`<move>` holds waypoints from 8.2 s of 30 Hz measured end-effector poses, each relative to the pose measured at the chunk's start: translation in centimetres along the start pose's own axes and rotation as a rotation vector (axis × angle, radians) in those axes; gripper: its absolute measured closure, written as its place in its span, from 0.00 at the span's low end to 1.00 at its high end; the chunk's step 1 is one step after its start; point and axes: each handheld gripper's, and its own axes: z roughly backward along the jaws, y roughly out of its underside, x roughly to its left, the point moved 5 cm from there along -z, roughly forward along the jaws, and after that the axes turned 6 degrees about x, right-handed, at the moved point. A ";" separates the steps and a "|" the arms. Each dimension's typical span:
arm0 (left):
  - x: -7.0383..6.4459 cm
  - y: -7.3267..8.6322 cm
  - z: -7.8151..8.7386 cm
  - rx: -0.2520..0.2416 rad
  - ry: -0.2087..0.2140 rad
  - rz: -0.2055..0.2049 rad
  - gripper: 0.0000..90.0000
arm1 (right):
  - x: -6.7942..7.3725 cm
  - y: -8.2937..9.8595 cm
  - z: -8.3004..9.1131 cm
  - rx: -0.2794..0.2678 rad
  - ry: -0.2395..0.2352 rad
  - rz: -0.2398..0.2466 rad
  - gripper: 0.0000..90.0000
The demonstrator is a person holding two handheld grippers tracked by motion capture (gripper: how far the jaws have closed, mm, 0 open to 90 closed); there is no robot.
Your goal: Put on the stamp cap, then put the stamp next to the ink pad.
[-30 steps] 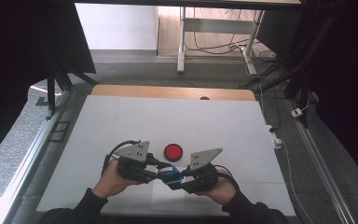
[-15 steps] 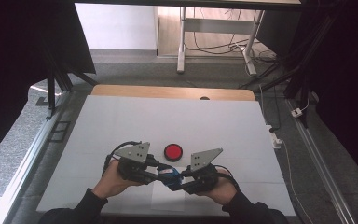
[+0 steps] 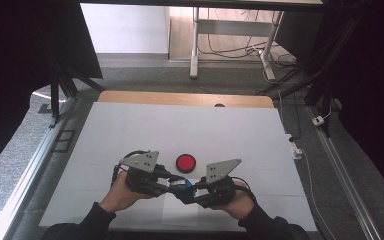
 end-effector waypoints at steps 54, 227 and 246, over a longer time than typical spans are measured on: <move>0.8 0.2 1.8 0.097 -0.184 0.093 0.78 | -1.0 1.9 2.7 0.072 0.311 -0.201 0.24; 2.6 8.4 9.1 0.104 -0.551 0.541 0.00 | 0.2 9.6 11.6 0.142 0.696 -0.446 0.00; -1.8 10.8 10.6 0.093 -0.609 0.555 0.00 | 0.0 9.6 11.7 0.138 0.706 -0.469 0.00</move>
